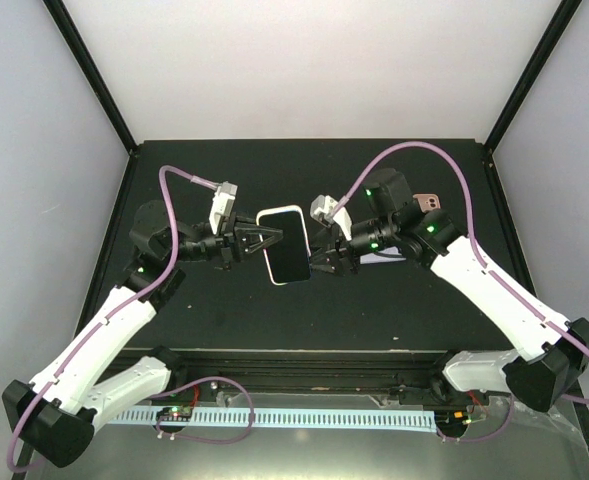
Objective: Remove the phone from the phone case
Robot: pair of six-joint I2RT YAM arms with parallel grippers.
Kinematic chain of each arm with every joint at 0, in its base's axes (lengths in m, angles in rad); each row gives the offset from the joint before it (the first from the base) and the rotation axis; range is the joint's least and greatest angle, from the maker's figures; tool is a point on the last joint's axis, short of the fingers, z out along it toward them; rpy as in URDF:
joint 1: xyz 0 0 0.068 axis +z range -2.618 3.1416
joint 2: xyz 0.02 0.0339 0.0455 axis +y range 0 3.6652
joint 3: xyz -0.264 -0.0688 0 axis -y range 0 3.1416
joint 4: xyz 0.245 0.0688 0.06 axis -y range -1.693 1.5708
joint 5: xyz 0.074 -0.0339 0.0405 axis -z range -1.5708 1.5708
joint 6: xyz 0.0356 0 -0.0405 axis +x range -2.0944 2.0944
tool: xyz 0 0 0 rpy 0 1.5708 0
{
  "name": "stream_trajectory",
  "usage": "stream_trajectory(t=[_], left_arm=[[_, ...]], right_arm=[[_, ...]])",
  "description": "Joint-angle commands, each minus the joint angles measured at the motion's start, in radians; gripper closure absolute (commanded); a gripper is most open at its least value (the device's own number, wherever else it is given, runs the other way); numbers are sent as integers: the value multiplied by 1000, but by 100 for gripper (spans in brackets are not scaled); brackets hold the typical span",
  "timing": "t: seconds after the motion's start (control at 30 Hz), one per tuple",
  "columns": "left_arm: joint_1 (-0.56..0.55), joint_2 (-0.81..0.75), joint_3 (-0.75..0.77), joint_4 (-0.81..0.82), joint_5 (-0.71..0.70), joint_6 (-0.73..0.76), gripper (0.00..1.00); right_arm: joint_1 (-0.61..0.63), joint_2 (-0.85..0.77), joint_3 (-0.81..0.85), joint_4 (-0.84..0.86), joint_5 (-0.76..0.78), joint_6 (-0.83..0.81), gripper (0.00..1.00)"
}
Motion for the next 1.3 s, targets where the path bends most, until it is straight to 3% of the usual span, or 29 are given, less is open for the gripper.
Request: stream_trajectory(t=[0.0,0.17,0.3,0.4,0.57,0.67,0.73,0.87,0.93,1.07,1.27], left_arm=[[-40,10,5,-97,125,22,98],[-39,35,-9,-149,96,71,98],[-39,71,-16,-151,81,83,98],[-38,107,3,-149,56,80,98],[-13,157,59,-138,-88,65,98],[7,196,112,-149,-187,95,98],[9,221,172,-217,-267,175,86],[9,226,258,-376,-508,324,33],[9,193,250,-397,-662,361,20],[-8,109,179,-397,-924,412,13],[-153,90,78,-443,-1118,461,20]], right_arm=[[-20,34,113,351,-42,192,48],[-20,38,144,388,-214,243,42],[-19,29,144,393,-297,252,42],[-19,19,119,394,-321,258,57],[-26,-7,46,368,-329,253,98],[-48,-18,-44,406,-316,319,99],[-72,-20,-113,454,-307,386,99],[-137,-25,-277,584,-271,567,99],[-164,-28,-354,644,-233,648,99],[-186,-7,-438,671,-146,733,99],[-187,58,-508,672,50,881,99]])
